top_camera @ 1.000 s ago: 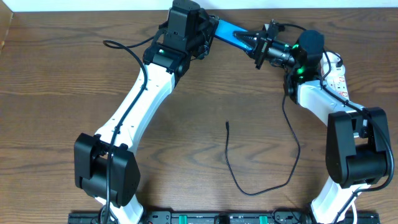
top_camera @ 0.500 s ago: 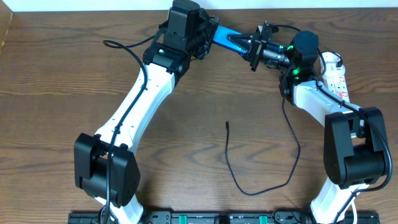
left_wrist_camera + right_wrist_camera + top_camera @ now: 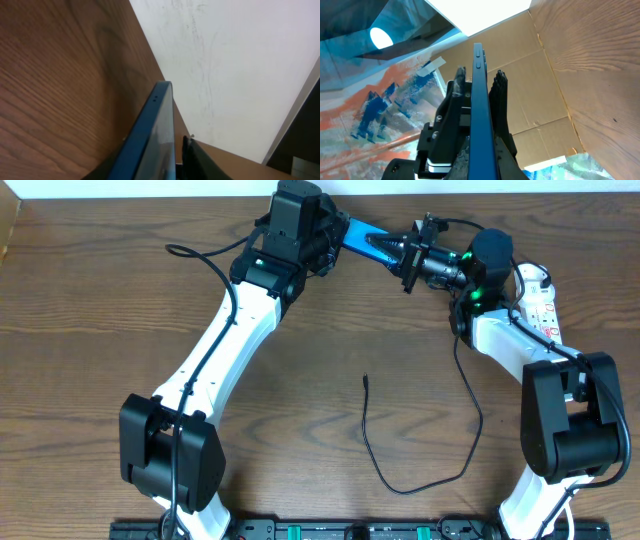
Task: Plug charger to phone and switch on socket
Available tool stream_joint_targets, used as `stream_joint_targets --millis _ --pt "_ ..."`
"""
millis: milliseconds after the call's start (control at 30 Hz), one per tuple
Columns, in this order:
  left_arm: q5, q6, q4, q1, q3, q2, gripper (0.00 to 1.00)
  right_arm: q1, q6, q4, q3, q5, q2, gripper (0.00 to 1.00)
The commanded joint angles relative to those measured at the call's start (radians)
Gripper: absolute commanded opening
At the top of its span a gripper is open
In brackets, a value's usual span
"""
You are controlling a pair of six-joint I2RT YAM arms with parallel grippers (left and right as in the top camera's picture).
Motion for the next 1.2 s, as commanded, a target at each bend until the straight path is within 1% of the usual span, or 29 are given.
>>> stream_joint_targets --millis 0,67,367,1067,1100,1167 --pt "-0.013 0.009 0.005 0.003 0.022 -0.019 0.28 0.003 0.005 0.01 0.031 -0.009 -0.011 0.01" --pt "-0.013 0.009 0.005 0.003 0.022 -0.019 0.25 0.004 0.005 0.009 0.031 -0.009 -0.011 0.01" --pt "-0.04 0.009 0.009 0.003 0.022 -0.019 0.2 0.016 0.005 0.009 0.031 -0.008 -0.011 0.01" --pt "-0.043 0.002 0.02 0.004 0.022 -0.019 0.19 0.029 0.002 0.01 0.031 -0.009 -0.011 0.01" --pt "-0.043 0.002 0.02 0.004 0.022 -0.019 0.14 0.03 0.002 0.01 0.031 -0.01 -0.011 0.01" --pt "-0.043 0.002 0.02 0.004 0.022 -0.019 0.13 0.03 0.003 0.01 0.031 -0.009 -0.011 0.01"
